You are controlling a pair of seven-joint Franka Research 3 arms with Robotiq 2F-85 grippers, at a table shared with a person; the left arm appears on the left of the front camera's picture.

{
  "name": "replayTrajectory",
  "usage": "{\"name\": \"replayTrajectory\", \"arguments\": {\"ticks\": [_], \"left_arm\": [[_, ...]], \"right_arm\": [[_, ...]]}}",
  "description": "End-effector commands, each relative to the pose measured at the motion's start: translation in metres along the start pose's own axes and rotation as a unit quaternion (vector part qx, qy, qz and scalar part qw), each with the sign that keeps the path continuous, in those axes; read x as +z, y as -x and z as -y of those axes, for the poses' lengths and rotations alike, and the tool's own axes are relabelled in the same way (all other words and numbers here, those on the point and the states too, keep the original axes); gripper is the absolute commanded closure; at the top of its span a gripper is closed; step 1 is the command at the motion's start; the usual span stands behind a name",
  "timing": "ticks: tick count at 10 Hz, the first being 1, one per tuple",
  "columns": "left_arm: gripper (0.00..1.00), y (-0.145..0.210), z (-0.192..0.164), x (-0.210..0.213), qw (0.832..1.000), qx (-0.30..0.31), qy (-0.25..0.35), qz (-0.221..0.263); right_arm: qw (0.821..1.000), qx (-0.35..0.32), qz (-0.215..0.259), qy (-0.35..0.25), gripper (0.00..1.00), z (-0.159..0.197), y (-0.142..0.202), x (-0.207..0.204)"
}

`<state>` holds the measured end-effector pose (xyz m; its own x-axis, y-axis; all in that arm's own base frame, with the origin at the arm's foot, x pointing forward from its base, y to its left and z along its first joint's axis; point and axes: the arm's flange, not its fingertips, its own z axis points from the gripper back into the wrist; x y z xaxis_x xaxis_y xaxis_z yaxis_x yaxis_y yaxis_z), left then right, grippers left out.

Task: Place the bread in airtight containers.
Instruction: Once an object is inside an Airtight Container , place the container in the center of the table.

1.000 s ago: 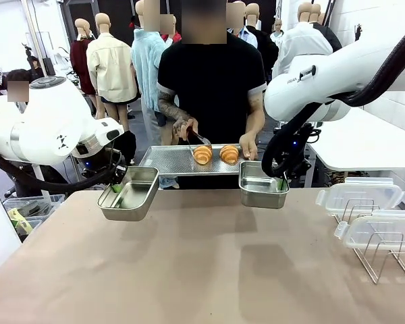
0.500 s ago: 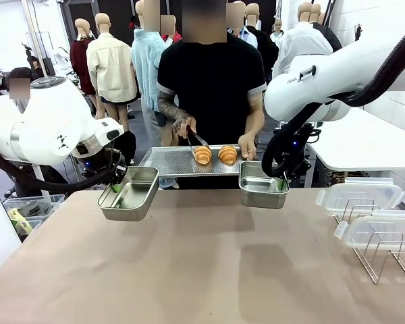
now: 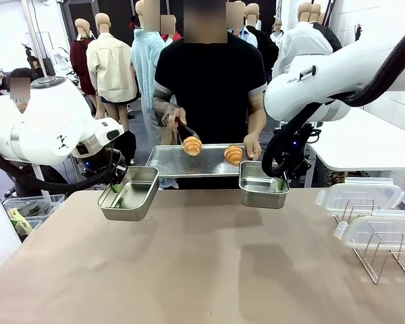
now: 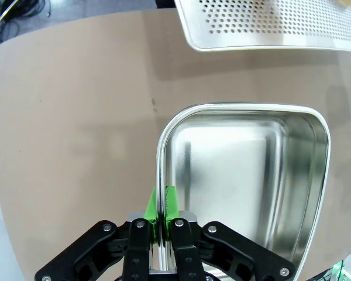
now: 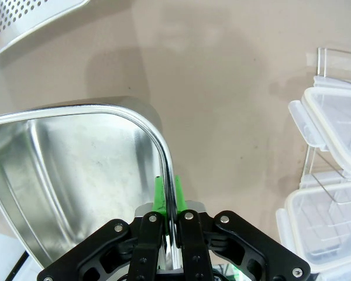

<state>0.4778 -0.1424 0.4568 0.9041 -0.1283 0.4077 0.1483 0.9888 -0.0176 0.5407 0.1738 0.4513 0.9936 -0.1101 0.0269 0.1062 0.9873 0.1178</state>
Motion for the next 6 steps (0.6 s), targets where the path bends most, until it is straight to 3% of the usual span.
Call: {"name": "replayTrajectory", "arguments": {"ticks": [1, 6], "left_arm": [[1.00, -0.0016, -0.0026, 0.0018, 1.000, -0.002, 0.002, 0.006], [1.00, -0.0016, -0.0026, 0.0018, 1.000, -0.002, 0.002, 0.006]], "right_arm": [[1.000, 0.003, 0.008, -0.006, 1.00, 0.0009, 0.0032, 0.0007], [1.000, 0.003, 0.008, -0.006, 1.00, 0.0009, 0.0032, 0.0007]]}}
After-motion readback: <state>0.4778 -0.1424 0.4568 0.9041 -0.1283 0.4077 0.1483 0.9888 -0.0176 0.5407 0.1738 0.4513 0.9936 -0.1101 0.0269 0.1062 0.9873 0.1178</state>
